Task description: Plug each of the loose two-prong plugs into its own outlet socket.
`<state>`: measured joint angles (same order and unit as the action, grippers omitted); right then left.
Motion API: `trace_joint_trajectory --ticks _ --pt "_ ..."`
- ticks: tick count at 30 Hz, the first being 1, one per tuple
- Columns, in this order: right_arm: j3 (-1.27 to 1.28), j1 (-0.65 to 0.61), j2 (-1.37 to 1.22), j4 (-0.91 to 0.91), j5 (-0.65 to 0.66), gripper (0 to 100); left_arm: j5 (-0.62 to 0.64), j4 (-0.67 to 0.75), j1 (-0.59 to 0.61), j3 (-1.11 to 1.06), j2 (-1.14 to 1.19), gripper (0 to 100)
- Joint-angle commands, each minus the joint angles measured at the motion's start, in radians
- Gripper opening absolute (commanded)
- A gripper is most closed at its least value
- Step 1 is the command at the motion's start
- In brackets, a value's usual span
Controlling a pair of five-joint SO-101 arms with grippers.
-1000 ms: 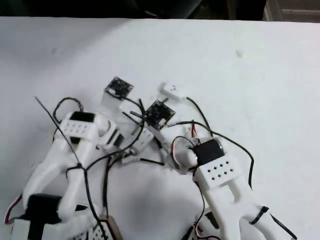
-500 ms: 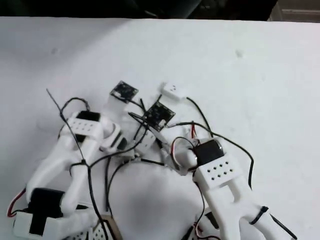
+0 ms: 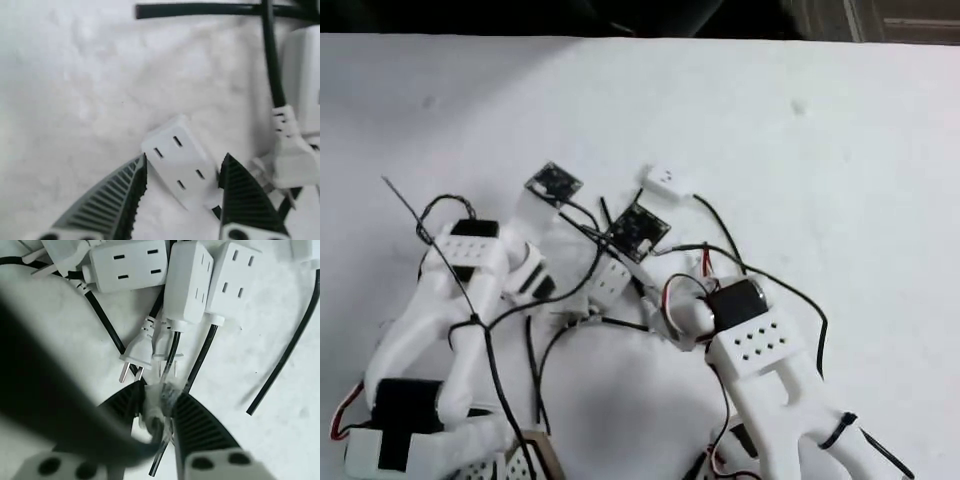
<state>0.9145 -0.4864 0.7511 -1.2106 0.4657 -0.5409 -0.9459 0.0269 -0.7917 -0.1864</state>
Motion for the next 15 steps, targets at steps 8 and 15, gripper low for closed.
trace_joint_trajectory --ticks 8,15 --pt "-0.006 0.004 -0.001 0.008 -0.006 1.9 -0.175 -0.074 -0.085 0.012 0.001 14" --pt "-0.006 0.005 -0.001 0.007 -0.006 1.9 -0.269 -0.032 -0.048 0.018 -0.012 21"
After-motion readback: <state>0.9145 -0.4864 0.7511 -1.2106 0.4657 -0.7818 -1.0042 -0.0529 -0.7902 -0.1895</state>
